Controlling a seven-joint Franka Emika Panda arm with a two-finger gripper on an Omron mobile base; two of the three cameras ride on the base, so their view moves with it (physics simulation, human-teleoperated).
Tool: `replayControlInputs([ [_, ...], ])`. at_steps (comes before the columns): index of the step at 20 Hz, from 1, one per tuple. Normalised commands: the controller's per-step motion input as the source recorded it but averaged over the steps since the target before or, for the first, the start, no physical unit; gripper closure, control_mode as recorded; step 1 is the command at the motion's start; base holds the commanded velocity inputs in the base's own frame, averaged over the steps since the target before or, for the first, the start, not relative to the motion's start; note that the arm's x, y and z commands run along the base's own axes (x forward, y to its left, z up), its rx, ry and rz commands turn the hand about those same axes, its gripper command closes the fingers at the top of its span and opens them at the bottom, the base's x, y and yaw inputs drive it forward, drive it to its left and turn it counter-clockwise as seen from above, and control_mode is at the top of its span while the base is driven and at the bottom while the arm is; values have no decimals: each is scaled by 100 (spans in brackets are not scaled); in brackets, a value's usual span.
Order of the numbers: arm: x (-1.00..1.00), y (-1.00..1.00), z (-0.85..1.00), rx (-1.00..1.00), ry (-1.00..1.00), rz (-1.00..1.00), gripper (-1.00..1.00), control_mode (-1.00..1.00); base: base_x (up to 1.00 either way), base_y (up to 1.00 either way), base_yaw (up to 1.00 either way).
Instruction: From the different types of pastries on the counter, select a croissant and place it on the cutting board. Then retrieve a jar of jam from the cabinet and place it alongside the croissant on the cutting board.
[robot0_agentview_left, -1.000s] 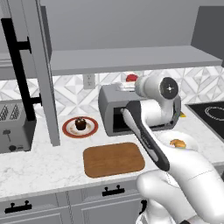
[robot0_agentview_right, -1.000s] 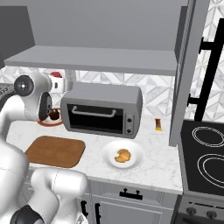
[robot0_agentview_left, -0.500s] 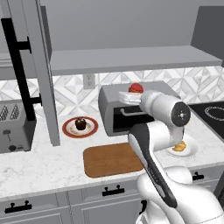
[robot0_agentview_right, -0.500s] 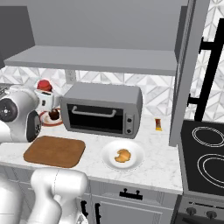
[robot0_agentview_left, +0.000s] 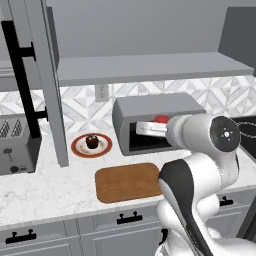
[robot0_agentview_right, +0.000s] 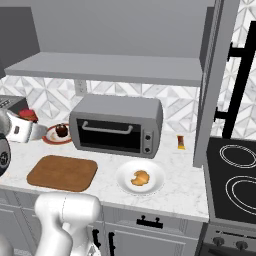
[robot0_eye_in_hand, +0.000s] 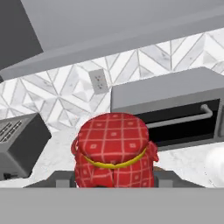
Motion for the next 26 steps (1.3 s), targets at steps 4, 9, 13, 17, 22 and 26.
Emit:
replayControlInputs([
  [4, -85, 10, -54, 2, 3, -2, 100, -100, 0, 0, 0],
  [9, -18, -12, -31, 7, 23, -1, 100, -100, 0, 0, 0],
  [13, 46, -29, -56, 1, 45, 0, 100, -100, 0, 0, 0],
  [17, -36, 36, -25, 2, 0, 0, 100, -100, 0, 0, 0],
  [22, -87, 43, -91, -2, -7, -4, 100, -100, 0, 0, 0],
  [26, 19, 0, -2, 5, -2, 0, 100, -100, 0, 0, 0],
])
